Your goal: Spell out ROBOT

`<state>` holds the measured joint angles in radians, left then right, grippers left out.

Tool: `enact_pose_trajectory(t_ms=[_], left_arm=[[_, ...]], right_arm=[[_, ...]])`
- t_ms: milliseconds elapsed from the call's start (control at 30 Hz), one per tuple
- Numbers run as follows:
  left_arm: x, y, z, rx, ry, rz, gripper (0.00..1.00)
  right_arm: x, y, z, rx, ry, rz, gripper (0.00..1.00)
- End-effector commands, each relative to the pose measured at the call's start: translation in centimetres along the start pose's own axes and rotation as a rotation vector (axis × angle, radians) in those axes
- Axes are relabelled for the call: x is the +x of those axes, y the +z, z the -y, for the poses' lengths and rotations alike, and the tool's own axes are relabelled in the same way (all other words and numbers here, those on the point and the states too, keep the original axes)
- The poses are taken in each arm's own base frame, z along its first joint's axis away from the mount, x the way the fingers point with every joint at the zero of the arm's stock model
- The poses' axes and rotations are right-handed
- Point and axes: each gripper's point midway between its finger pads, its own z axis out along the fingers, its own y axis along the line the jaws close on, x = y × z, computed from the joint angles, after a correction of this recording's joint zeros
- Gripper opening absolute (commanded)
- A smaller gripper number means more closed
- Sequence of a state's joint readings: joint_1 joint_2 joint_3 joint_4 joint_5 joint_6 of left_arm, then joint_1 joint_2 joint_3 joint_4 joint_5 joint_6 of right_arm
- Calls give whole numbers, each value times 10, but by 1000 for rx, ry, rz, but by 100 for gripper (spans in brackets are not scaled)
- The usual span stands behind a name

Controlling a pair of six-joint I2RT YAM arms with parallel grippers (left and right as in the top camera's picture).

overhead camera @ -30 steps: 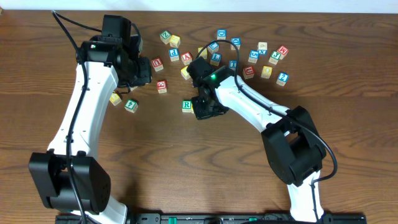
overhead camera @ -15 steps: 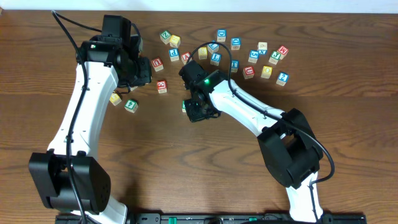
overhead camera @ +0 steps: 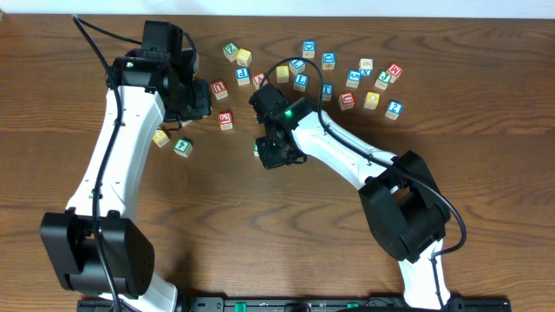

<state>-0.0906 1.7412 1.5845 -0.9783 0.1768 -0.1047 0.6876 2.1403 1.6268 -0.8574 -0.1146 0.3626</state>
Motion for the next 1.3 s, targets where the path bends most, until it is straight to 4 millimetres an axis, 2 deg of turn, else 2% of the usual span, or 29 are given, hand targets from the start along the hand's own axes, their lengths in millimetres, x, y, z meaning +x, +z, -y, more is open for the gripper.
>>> enact_pose_trajectory(t_ms=[0,1267], left_arm=[[-1,0,-3,-14,-7,-1,9],[0,0,-3,-14,-7,-2,9]], right_arm=[[3,8,2,9,2,-12,7],[0,11,2,13,1,-1,4]])
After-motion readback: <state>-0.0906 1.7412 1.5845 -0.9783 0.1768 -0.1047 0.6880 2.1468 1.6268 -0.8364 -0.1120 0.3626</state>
